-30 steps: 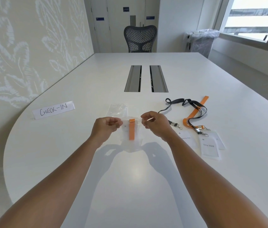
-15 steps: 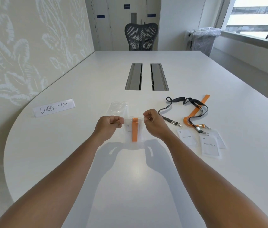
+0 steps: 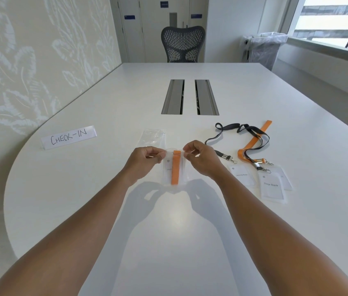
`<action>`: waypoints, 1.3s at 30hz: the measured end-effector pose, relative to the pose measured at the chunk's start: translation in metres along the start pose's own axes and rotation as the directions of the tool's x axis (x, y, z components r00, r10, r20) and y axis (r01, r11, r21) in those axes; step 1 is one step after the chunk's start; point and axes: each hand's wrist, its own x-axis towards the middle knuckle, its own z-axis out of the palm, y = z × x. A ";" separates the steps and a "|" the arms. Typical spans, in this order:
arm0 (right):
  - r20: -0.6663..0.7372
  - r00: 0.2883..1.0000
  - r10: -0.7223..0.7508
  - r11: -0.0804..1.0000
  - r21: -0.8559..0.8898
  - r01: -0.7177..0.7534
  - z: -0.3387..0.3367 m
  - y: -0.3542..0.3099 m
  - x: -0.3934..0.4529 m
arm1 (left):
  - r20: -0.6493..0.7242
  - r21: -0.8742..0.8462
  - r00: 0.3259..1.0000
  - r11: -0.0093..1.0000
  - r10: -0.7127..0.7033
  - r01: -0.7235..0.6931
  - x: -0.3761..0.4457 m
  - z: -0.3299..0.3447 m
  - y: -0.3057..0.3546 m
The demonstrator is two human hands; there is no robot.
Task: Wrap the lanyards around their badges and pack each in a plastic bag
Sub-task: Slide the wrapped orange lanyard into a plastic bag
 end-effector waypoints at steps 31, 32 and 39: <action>0.141 0.990 0.011 0.987 -0.163 0.012 -0.004 -0.011 -0.003 | -0.049 0.227 0.994 0.970 0.103 -0.089 -0.001 0.008 -0.001; 0.143 0.990 0.018 0.985 -0.171 0.007 -0.004 -0.011 -0.002 | -0.054 0.251 0.991 0.962 0.123 -0.106 -0.001 0.008 -0.001; 0.129 0.990 0.051 0.977 -0.211 -0.023 -0.002 -0.009 0.003 | -0.040 0.330 0.985 0.933 0.170 -0.148 -0.001 0.011 -0.001</action>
